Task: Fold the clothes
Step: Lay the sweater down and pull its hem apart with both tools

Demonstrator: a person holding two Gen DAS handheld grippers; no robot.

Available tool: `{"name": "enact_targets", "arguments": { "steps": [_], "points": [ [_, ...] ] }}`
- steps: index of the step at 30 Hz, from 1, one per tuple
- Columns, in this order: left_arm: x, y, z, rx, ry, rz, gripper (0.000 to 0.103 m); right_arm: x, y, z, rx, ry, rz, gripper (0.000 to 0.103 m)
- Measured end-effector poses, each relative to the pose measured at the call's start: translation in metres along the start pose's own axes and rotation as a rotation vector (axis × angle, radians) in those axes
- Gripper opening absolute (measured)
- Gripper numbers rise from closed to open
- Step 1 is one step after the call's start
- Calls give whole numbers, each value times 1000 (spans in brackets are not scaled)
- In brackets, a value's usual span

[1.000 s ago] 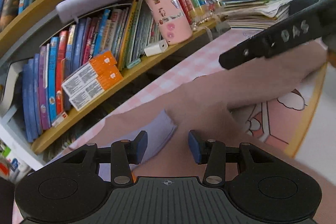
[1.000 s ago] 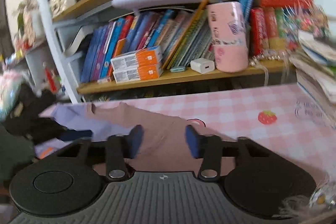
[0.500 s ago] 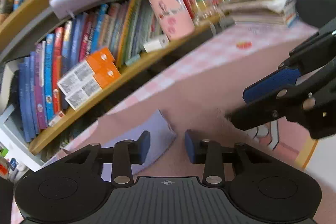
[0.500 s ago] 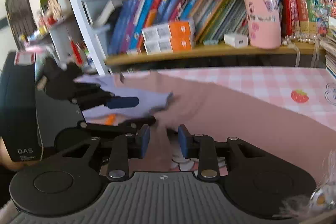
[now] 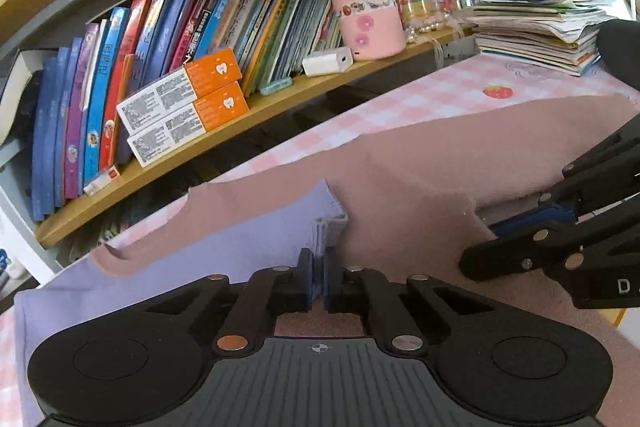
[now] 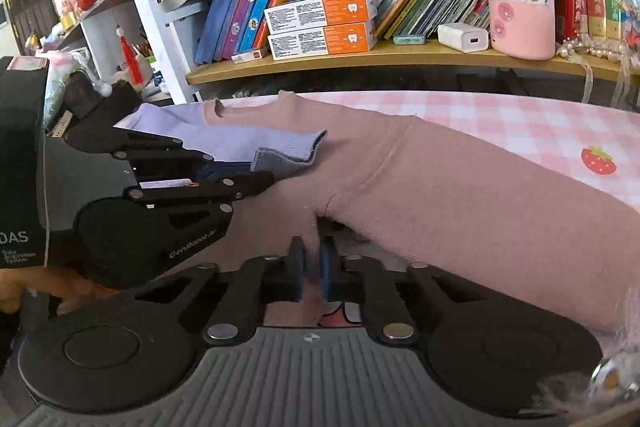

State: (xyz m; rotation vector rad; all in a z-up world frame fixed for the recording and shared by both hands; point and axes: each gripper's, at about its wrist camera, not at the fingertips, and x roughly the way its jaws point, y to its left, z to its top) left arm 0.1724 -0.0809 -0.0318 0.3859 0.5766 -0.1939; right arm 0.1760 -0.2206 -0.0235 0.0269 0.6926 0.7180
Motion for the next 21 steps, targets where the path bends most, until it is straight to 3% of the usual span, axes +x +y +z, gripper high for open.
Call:
{"name": "enact_targets", "arguments": {
  "steps": [6, 12, 18, 21],
  "points": [
    [-10, -5, 4, -34, -44, -94, 3, -18, -21, -2, 27, -4, -15, 6],
    [-45, 35, 15, -179, -174, -118, 3, -22, -36, -3, 37, -13, -83, 6],
    [-118, 135, -8, -408, -293, -2, 3, -27, -34, -7, -5, -8, -122, 6],
    [-153, 192, -41, -503, -297, 149, 3, -27, -31, -7, -24, -5, -137, 6]
  ]
}}
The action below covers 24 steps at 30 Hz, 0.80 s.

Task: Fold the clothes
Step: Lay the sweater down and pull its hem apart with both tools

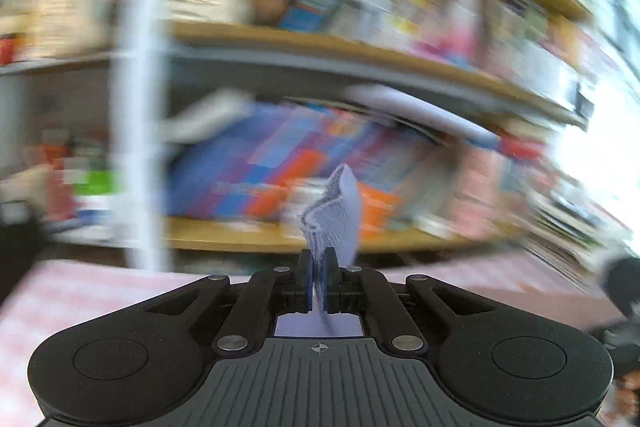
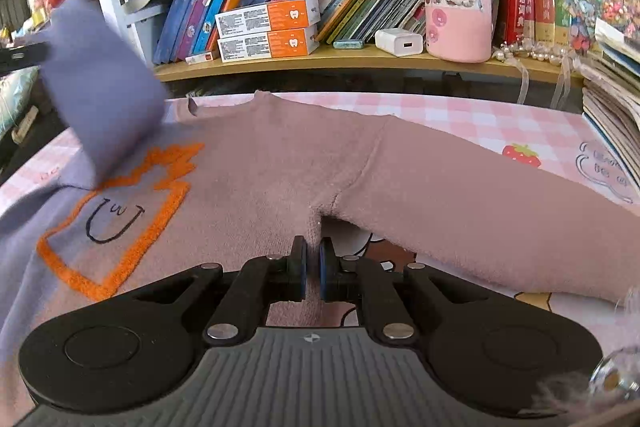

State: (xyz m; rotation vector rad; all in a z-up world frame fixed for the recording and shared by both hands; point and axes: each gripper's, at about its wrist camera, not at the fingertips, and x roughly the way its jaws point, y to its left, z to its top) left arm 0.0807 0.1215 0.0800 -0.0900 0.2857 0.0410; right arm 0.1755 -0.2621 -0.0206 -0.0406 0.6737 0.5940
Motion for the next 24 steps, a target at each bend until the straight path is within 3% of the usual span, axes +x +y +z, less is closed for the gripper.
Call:
{"name": "enact_targets", "arguments": {
  "steps": [4, 7, 10, 14, 16, 17, 24],
  "points": [
    [-36, 80, 1, 5, 1, 324, 3, 0, 0, 0, -4, 0, -8, 6],
    [-48, 123, -3, 37, 21, 527, 3, -3, 2, -1, -11, -2, -24, 6],
    [-51, 152, -13, 47, 50, 599, 5, -5, 4, -2, -22, -3, -43, 6],
    [-43, 165, -31, 6, 131, 678, 21, -5, 2, -2, -15, -4, -39, 6],
    [-55, 162, -43, -37, 119, 658, 21, -5, 2, -2, -13, -5, -38, 7],
    [-60, 156, -49, -63, 119, 609, 21, -5, 2, -2, -14, -5, -39, 7],
    [-55, 76, -78, -197, 209, 140, 22, -6, 1, -1, -13, -5, -38, 7]
  ]
}}
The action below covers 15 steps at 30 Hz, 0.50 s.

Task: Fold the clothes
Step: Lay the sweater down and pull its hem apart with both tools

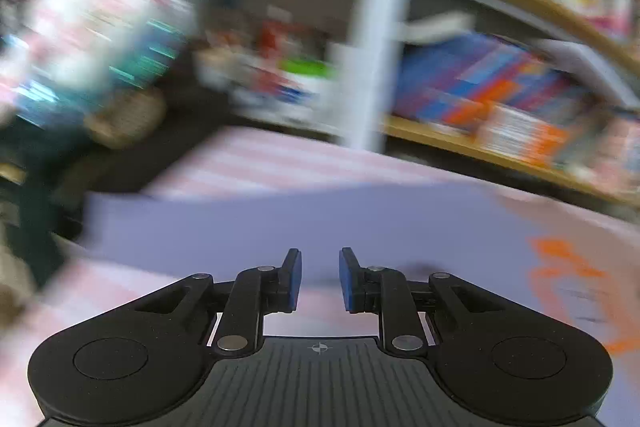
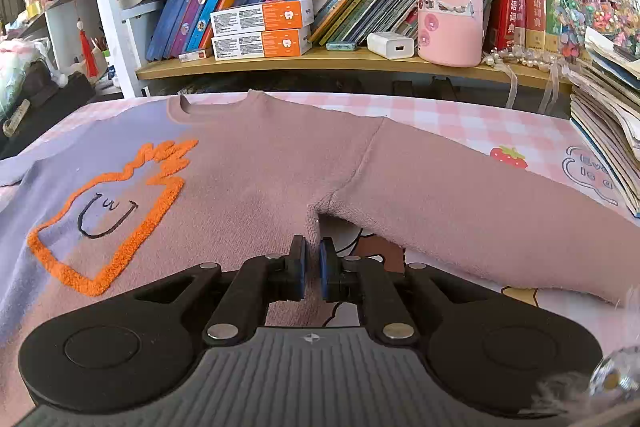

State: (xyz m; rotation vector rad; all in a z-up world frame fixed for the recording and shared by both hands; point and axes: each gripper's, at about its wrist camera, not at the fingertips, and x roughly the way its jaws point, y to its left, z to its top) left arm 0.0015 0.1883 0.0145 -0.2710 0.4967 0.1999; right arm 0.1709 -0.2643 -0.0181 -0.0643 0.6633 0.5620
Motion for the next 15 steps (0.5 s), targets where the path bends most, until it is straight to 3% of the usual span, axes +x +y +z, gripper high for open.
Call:
{"name": "enact_targets", "arguments": {
  "steps": [2, 4, 9, 11, 15],
  "points": [
    [8, -18, -4, -31, 17, -87, 22, -1, 0, 0, 5, -2, -1, 7],
    [17, -30, -4, -30, 35, -115, 22, -2, -1, -1, 12, -5, -4, 7],
    [45, -43, -7, 18, 86, -71, 16, -6, -2, -4, 25, -10, -9, 7],
    [53, -43, -7, 27, 101, -84, 8, -6, -4, -3, 27, -10, -7, 7],
    [60, -48, -9, 56, 121, -104, 6, -6, -3, -3, 7, -17, -39, 7]
  ]
}}
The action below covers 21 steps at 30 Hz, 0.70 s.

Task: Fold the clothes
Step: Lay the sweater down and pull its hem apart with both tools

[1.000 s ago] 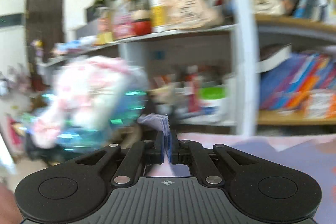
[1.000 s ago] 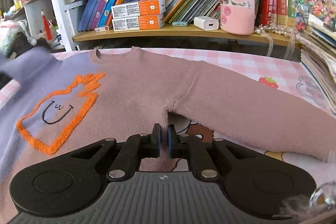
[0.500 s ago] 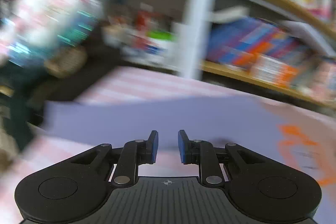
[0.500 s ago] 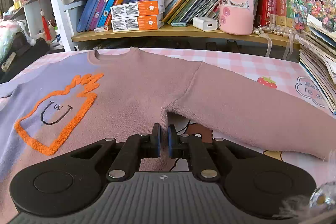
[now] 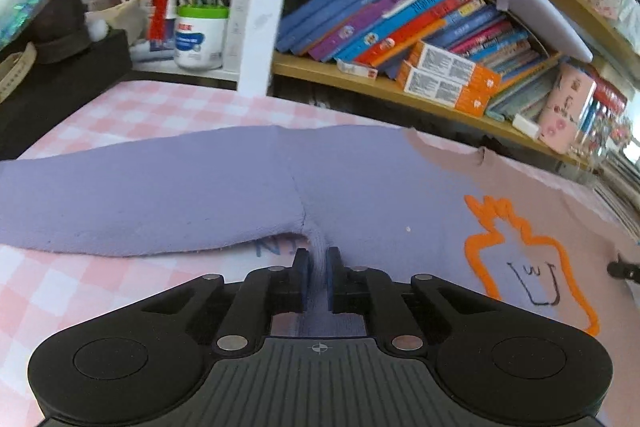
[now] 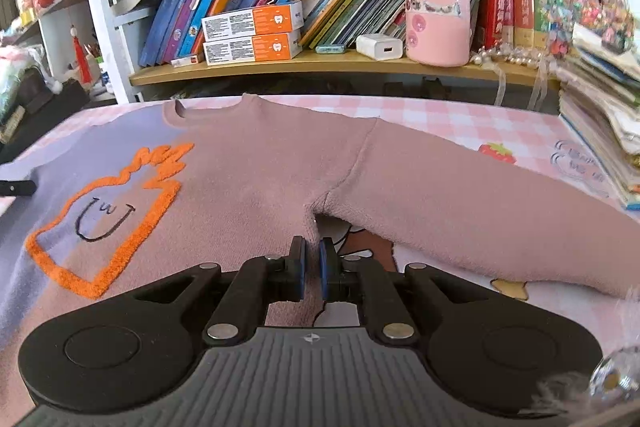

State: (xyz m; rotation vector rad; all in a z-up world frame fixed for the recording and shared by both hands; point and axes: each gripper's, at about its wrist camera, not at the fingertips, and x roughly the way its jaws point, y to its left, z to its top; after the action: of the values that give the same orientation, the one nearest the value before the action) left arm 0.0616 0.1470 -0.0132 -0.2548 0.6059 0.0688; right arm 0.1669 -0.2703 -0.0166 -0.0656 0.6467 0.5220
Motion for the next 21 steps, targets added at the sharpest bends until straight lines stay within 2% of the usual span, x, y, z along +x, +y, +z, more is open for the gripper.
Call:
{"name": "enact_targets", "arguments": {
  "steps": [3, 6, 15, 21],
  "points": [
    [4, -8, 1, 14, 11, -31, 5, 0, -1, 1, -15, -10, -59, 7],
    [8, -15, 4, 43, 11, -20, 5, 0, -6, 0, 0, -12, -67, 7],
    [7, -8, 3, 15, 17, -18, 7, 1, -7, 0, 9, -12, -58, 8],
    [-14, -9, -10, 24, 24, -13, 11, 0, -8, 0, 17, -11, -49, 9]
  ]
}}
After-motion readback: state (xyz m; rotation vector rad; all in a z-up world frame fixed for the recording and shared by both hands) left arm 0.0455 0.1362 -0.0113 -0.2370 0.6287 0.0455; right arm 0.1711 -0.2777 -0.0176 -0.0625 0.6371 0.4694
